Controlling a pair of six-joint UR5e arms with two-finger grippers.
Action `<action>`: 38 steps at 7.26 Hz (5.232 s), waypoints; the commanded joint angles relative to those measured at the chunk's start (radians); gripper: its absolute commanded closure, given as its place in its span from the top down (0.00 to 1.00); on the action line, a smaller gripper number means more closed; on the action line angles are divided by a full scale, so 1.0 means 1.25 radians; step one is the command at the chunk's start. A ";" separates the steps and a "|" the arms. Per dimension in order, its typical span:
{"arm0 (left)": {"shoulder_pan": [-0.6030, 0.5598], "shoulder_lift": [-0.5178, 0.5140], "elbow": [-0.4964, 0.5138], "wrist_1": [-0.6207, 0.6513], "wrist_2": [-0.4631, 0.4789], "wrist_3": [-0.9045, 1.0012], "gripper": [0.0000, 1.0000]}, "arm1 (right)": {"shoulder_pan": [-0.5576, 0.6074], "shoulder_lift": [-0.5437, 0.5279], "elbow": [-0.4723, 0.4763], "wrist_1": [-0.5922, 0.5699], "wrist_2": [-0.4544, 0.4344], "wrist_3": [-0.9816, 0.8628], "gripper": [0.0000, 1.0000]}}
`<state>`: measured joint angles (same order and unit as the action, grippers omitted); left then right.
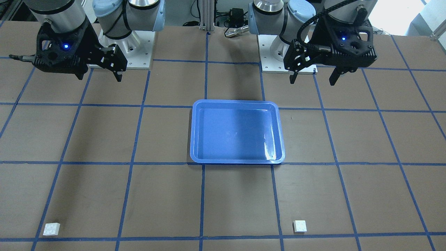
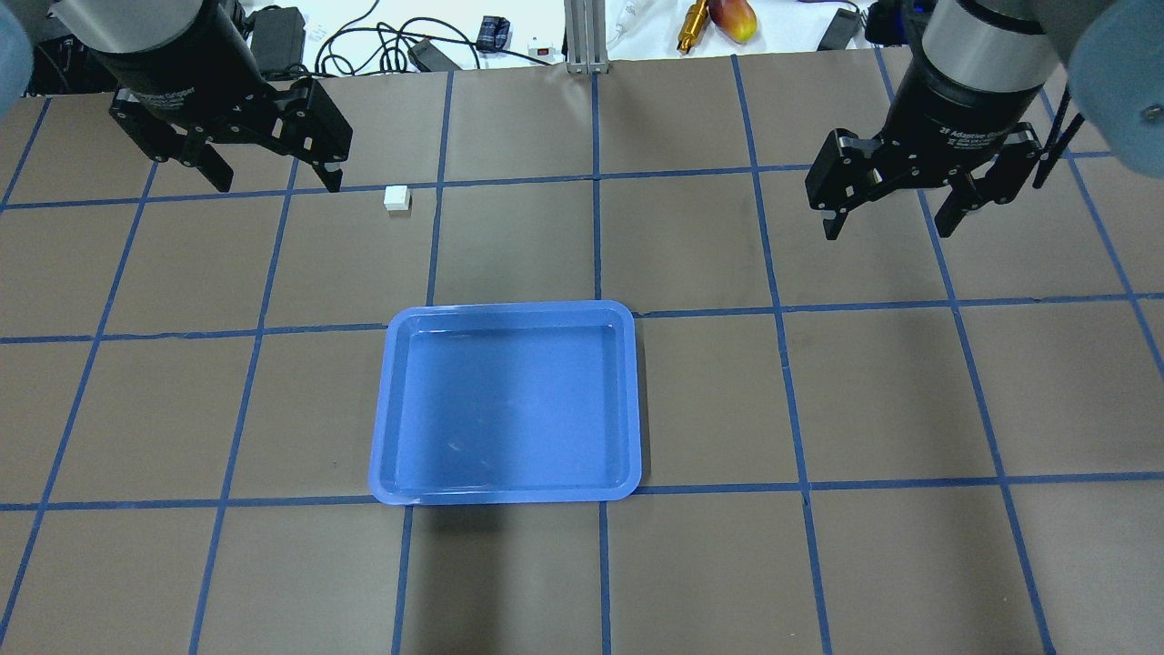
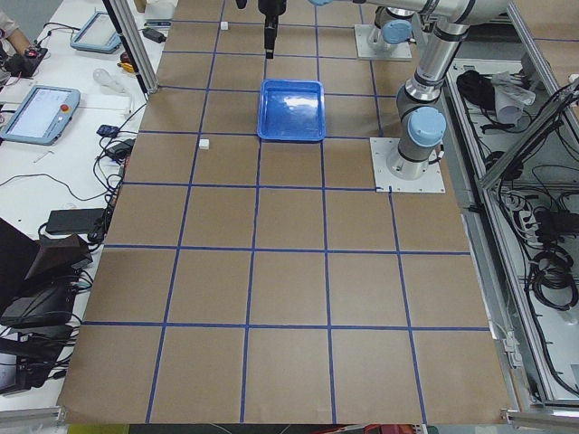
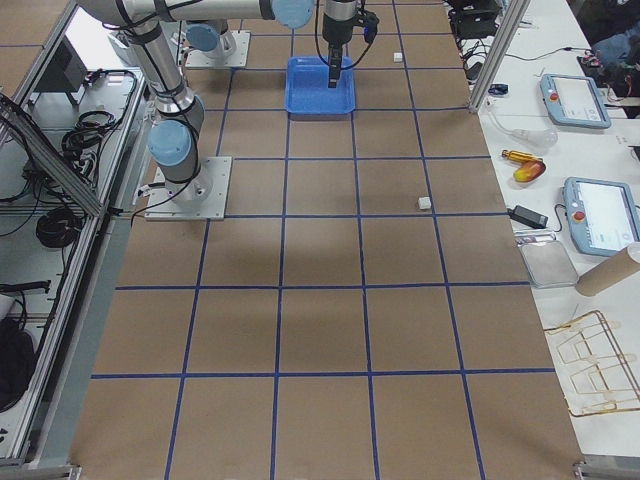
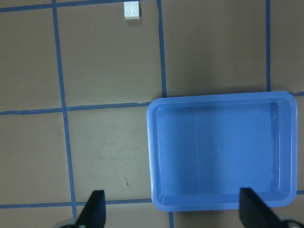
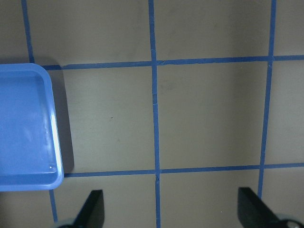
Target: Assemble white blocks and place on blue tray
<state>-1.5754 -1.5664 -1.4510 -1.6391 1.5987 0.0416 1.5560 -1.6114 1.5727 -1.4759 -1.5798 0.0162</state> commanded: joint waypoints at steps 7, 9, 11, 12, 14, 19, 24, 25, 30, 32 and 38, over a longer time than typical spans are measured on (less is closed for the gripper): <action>0.012 -0.151 -0.003 0.180 -0.003 0.000 1.00 | -0.002 0.004 0.002 0.000 -0.001 -0.058 1.00; 0.024 -0.273 0.085 0.219 0.000 0.001 1.00 | -0.049 0.008 0.003 -0.005 0.007 -0.191 1.00; 0.044 -0.344 0.134 0.220 -0.008 0.018 1.00 | -0.147 0.052 0.000 -0.005 0.051 -0.348 1.00; 0.044 -0.380 0.119 0.260 -0.005 0.033 1.00 | -0.174 0.074 0.001 -0.049 0.053 -0.439 1.00; 0.045 -0.473 0.131 0.357 -0.008 0.031 1.00 | -0.210 0.145 0.002 -0.125 0.055 -0.572 1.00; 0.045 -0.600 0.151 0.429 -0.005 0.018 1.00 | -0.287 0.267 0.000 -0.295 0.167 -0.862 1.00; 0.055 -0.631 0.141 0.485 -0.046 0.033 0.28 | -0.382 0.405 -0.006 -0.431 0.363 -1.123 1.00; 0.066 -0.626 0.141 0.484 -0.046 0.039 0.17 | -0.382 0.438 -0.015 -0.454 0.369 -1.183 1.00; 0.033 -0.482 0.069 0.356 -0.054 0.028 0.05 | -0.382 0.624 -0.193 -0.440 0.405 -1.485 0.99; 0.008 -0.320 -0.150 0.398 -0.043 -0.038 0.05 | -0.382 0.653 -0.213 -0.418 0.404 -1.547 0.97; -0.217 -0.188 -0.409 0.554 0.006 -0.265 0.06 | -0.365 0.672 -0.237 -0.394 0.394 -1.699 0.98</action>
<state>-1.8174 -1.8084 -1.9307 -0.9512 1.5984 -0.2646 1.0972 -0.7822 1.2774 -1.9625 -1.0856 -2.0895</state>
